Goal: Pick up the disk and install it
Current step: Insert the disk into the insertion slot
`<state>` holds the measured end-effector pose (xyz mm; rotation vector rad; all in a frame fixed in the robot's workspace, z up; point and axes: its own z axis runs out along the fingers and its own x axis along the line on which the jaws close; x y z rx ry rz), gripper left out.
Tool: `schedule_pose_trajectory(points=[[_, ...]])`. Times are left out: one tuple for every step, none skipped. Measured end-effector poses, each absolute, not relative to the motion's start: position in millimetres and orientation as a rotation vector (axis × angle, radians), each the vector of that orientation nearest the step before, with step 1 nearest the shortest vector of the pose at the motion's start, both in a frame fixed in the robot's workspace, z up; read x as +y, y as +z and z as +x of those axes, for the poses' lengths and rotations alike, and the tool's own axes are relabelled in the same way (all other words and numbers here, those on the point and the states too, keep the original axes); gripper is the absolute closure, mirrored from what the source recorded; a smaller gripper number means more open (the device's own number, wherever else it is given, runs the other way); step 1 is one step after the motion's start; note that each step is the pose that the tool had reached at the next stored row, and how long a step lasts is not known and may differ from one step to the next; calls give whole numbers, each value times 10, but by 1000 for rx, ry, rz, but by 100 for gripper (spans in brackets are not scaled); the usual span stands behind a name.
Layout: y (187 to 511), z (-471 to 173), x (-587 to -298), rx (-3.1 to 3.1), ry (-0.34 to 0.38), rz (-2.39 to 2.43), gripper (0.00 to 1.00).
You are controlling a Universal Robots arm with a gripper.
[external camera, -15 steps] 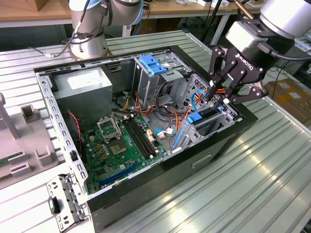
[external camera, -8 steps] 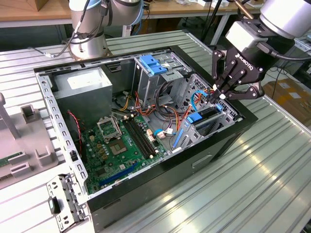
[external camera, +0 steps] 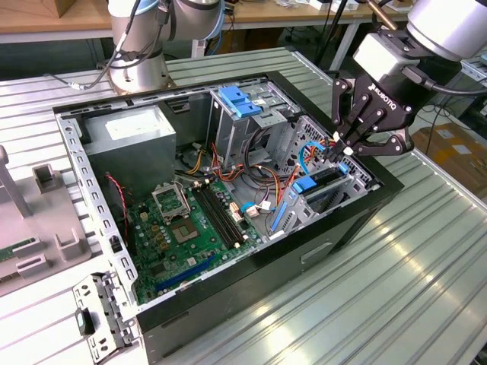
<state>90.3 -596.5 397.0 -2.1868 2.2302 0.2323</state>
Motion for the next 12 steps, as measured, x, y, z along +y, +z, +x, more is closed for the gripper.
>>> schedule_pose_trajectory(points=[[3970, 903, -5965, 2230, 232, -2187, 89], [3970, 903, -5965, 2230, 233, -2187, 89], [3970, 903, -5965, 2230, 233, -2187, 89], [3969, 903, -5965, 2230, 233, -2187, 89], [3965, 903, -5965, 2230, 233, -2187, 89], [3961, 904, -5965, 2230, 233, -2187, 89], [3956, 907, -5965, 2230, 233, -2187, 89], [3951, 911, -5965, 2230, 233, -2187, 89], [3938, 917, -5965, 2230, 233, -2187, 89], [3927, 923, -5965, 2230, 233, -2187, 89], [3922, 930, -5965, 2230, 232, -2187, 89], [3920, 937, -5965, 2230, 233, -2187, 89]])
